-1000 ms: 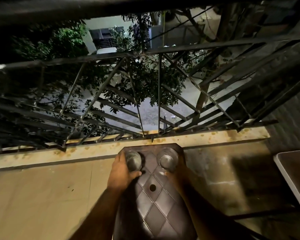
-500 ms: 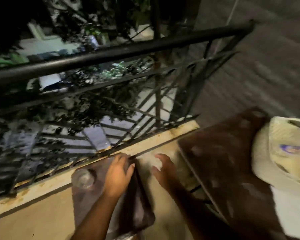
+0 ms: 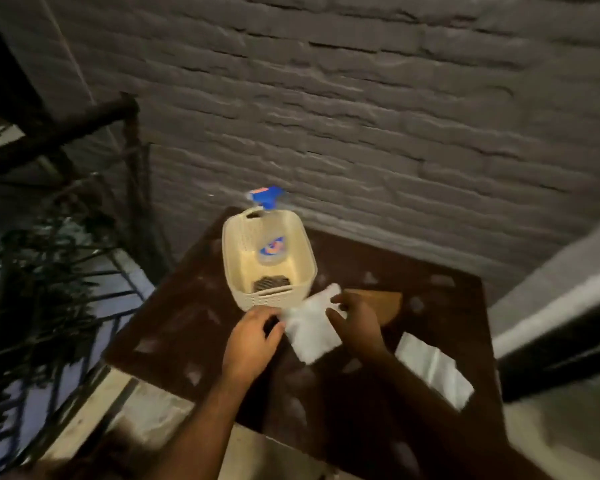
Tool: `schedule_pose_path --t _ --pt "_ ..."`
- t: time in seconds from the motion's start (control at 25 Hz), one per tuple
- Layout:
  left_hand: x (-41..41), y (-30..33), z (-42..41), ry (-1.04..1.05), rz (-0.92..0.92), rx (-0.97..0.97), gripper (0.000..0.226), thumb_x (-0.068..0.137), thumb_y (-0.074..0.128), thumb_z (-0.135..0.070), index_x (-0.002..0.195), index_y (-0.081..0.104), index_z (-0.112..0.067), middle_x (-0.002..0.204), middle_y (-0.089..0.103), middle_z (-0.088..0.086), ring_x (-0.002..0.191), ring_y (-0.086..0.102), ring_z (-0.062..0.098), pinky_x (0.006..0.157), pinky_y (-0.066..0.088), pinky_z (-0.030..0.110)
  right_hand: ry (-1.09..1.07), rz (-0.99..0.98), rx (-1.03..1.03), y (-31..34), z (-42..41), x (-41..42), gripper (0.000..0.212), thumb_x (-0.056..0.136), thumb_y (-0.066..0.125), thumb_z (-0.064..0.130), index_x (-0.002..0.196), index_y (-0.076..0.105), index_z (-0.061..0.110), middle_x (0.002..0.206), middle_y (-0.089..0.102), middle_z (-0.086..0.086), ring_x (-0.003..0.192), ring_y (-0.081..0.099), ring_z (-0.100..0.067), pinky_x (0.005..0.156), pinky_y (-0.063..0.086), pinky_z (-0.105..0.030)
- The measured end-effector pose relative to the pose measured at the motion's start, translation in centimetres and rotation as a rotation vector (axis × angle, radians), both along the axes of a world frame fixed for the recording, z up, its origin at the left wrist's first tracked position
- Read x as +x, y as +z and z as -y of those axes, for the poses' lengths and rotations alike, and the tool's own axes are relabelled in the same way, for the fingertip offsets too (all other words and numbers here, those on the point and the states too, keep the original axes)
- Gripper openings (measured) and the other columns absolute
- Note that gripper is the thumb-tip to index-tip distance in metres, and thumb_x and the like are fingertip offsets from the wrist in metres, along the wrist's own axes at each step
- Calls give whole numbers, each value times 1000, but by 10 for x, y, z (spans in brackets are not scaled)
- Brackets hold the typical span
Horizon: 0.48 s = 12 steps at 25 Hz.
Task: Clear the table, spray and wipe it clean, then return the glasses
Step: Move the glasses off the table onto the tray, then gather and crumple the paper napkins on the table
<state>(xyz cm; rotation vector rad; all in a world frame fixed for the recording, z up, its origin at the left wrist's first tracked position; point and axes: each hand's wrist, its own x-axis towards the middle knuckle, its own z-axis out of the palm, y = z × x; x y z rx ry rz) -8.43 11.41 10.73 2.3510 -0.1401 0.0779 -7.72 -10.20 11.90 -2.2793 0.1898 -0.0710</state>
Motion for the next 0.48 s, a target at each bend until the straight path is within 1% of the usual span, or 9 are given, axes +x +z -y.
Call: schedule_pose_path --t 0.04,0.12,0.16,0.24,0.32,0.4,0.48 --pt "4 -7 20 -43 -32 3 28 85 61 -38 107 68 -21 105 66 -6 97 61 13 86 46 25 -34 -57 -9 -7 25 -8 28 84 70 23 110 64 16 98 63 6 91 58 -9 82 44 -25" --pt "12 -15 51 -104 -109 14 29 85 63 -35 109 68 -19 105 65 -5 93 62 14 85 47 28 -100 -174 -15 -22 61 -25 26 84 67 27 108 65 18 95 65 6 90 63 -12 81 48 -27" --pt "15 -18 59 -118 -143 25 29 86 65 -33 111 67 -18 107 65 -4 92 62 13 85 48 28 -108 -216 -20 -30 70 -34 24 84 66 29 106 66 20 95 66 7 91 65 -12 80 50 -27" --pt "26 -24 70 -161 -179 55 31 86 66 -30 115 66 -17 111 66 -2 93 61 12 85 46 27 -119 -277 -13 -44 80 -45 21 84 65 30 104 65 23 95 63 10 89 62 -8 79 50 -24" --pt "40 -31 76 -214 -230 98 37 87 65 -31 121 63 -17 117 64 0 98 60 13 87 46 27 -137 -328 29 -54 81 -51 20 85 65 30 105 63 30 100 63 12 90 60 -2 82 51 -23" --pt "54 -39 80 -254 -296 123 43 87 65 -32 127 58 -17 124 62 1 106 59 17 93 46 31 -110 -383 77 -58 79 -55 17 86 65 28 101 60 35 100 62 14 90 60 1 81 51 -21" --pt "68 -47 82 -294 -357 158 49 88 64 -32 133 53 -18 130 59 3 114 57 20 99 45 36 -95 -427 120 -59 80 -54 19 86 66 26 101 59 35 101 61 14 91 60 0 81 52 -21"
